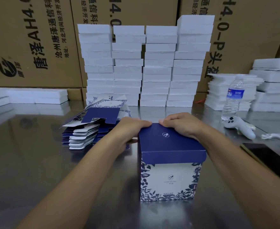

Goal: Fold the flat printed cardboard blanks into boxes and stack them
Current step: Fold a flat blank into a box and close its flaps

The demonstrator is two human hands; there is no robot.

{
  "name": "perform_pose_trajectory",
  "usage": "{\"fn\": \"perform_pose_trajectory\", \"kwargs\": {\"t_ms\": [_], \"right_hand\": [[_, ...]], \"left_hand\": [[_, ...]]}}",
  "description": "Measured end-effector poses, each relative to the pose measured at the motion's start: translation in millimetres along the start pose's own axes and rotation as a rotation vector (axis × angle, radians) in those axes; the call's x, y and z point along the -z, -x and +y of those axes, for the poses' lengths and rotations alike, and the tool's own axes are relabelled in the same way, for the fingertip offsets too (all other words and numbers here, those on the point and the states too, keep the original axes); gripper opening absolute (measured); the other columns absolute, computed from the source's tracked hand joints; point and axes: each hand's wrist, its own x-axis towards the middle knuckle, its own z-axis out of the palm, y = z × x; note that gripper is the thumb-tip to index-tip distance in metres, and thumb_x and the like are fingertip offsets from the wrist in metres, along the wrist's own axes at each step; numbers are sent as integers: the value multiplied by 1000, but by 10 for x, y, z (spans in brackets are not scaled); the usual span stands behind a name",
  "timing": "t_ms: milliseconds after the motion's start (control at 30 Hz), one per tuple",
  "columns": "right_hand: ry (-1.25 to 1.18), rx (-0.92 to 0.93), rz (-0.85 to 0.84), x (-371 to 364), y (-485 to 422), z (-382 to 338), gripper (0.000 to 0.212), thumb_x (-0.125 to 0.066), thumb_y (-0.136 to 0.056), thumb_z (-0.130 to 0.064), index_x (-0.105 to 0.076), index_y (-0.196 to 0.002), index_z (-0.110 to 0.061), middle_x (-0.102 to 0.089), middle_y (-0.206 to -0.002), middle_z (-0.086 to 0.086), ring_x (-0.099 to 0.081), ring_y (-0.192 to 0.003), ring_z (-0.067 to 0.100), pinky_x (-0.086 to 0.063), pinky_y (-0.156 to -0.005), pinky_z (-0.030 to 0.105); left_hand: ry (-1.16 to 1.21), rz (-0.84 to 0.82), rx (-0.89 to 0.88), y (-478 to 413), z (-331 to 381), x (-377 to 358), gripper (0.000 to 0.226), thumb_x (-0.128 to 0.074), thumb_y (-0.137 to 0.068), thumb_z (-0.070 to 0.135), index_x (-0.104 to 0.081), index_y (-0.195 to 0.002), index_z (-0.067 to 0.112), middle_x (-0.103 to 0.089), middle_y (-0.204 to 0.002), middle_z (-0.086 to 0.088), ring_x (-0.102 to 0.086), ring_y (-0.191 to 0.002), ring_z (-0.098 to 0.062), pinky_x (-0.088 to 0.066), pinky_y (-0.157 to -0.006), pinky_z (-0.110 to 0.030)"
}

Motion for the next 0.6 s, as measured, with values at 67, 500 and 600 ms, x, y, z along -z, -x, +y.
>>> {"fn": "perform_pose_trajectory", "kwargs": {"t_ms": [67, 500, 600], "right_hand": [[-25, -9, -2, 4, 3, 8, 16, -69, -85, -29, -71, -78, -15, -68, -69, -3, -60, -42, 2, -39, -38, 9], [-53, -75, 81, 27, 31, 56, 27, -71, -81, -37, -72, -90, -11, -67, -64, -5, -59, -39, 5, -38, -34, 10], [-26, -75, 73, 19, 13, 48, 27, -68, -84, -38, -70, -92, -12, -66, -70, -4, -59, -46, 6, -36, -33, 8]], "left_hand": [[-6, 20, -16, 1, 20, -29, 11, -70, -82, 27, -70, -78, 17, -72, -77, 2, -65, -66, -10, -50, -59, -22], [-1, 22, -18, 44, 2, -39, 10, -67, -85, 28, -69, -79, 20, -71, -78, 3, -64, -67, -8, -45, -57, -20], [123, 31, 27, 75, -36, -69, 14, -69, -84, 28, -70, -84, 15, -73, -82, -3, -66, -70, -15, -52, -61, -24]]}}
